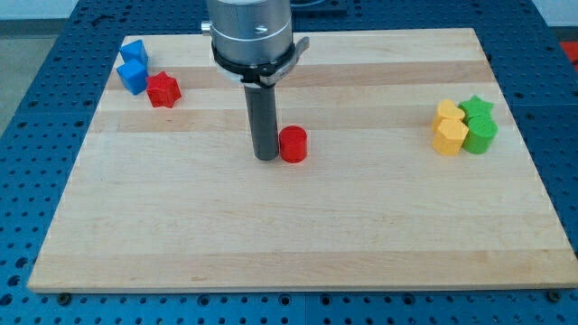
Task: Move your arm closer to the green star
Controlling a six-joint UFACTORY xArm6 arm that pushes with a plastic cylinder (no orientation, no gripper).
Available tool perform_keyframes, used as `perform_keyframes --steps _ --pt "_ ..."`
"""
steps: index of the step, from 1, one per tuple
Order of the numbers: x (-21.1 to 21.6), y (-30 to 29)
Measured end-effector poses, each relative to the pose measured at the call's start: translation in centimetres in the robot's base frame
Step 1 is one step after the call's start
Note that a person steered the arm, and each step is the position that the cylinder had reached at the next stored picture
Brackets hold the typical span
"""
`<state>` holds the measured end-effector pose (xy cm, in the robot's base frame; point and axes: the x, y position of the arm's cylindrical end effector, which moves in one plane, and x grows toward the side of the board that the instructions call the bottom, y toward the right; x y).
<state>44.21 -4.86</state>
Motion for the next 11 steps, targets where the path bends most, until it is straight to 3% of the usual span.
perform_keyframes --steps 2,4,9,11 --pt "-7.6 6.3" --pt "-10.3 16.1" --pt "-9.8 26.1" --pt "-7.5 30.0"
